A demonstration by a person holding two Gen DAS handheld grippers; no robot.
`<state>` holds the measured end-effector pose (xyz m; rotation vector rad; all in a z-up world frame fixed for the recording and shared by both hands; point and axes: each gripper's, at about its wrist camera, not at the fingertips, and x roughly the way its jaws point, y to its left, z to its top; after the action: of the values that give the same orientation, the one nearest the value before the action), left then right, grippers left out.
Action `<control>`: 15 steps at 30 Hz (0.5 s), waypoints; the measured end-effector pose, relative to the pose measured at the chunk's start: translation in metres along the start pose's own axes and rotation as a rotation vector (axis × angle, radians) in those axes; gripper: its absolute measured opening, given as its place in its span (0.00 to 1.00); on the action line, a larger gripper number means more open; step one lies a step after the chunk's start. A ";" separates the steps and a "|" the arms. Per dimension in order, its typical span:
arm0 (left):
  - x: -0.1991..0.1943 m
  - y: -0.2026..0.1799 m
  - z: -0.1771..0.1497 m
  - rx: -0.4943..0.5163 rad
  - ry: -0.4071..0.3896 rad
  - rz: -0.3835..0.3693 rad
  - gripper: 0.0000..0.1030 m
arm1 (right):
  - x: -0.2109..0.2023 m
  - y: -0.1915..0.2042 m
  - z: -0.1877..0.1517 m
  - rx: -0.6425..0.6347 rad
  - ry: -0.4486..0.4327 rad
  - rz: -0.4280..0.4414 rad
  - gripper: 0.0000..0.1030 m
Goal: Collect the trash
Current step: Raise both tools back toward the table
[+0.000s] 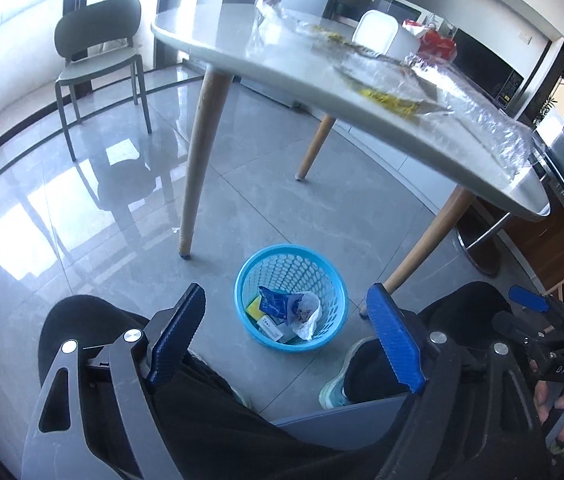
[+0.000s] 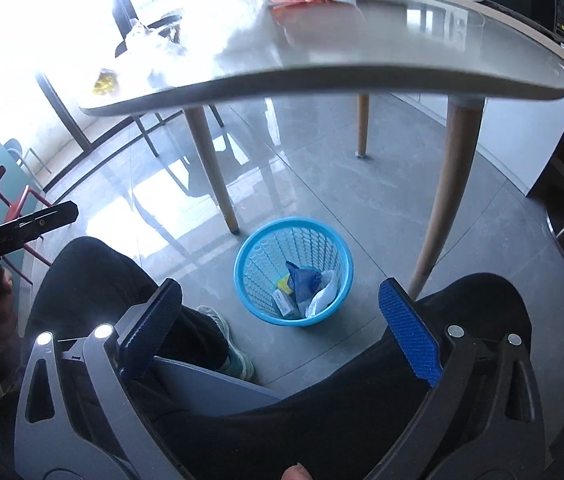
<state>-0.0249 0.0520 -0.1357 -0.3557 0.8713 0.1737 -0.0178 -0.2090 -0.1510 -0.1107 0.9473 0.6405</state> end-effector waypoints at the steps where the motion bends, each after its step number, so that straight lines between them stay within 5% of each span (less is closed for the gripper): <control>1: -0.003 0.000 0.001 0.008 -0.012 0.002 0.82 | -0.007 0.004 0.002 -0.011 -0.016 0.005 0.92; 15: -0.066 -0.005 0.066 0.042 -0.250 0.013 0.86 | -0.073 0.020 0.071 -0.049 -0.224 -0.007 0.92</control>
<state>-0.0180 0.0713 -0.0445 -0.2821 0.6299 0.2071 -0.0084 -0.2014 -0.0481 -0.0833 0.7157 0.6553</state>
